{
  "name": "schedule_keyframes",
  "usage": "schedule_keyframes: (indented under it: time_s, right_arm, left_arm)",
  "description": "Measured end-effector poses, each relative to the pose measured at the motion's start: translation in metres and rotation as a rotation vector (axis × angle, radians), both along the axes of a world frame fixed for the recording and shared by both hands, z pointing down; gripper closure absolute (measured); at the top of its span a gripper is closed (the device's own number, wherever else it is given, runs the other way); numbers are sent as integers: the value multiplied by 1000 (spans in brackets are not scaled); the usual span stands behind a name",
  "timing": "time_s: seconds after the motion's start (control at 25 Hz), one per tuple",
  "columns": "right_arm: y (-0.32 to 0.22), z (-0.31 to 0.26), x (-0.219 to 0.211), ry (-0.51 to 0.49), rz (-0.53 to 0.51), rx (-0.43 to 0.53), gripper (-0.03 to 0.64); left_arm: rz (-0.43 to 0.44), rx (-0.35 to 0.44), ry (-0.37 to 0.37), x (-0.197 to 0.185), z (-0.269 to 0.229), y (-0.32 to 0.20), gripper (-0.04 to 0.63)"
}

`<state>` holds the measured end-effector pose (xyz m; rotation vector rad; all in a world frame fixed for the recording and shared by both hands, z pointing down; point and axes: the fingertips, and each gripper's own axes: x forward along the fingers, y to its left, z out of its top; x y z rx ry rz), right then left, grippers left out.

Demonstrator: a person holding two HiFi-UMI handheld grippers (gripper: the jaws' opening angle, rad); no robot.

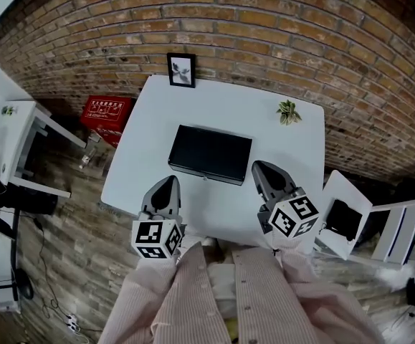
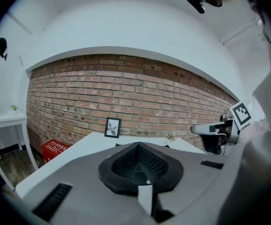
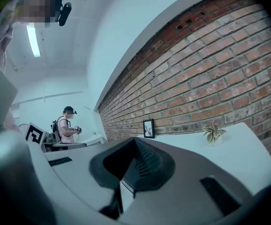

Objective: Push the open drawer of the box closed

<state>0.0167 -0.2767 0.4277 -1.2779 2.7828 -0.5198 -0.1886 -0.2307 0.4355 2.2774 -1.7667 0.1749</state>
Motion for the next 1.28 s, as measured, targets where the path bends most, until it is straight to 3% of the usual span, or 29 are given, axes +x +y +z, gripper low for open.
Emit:
schedule_keyframes:
  time_s: [0.6,1.28]
  right_arm:
    - [-2,-23,14,-1,42,65,614]
    - [-3,-34,19,-7,75,100,614]
  left_arm:
    - [-63,106,8,-29,-42,12,600]
    - [-84,106,-9,-32,-45,13,600]
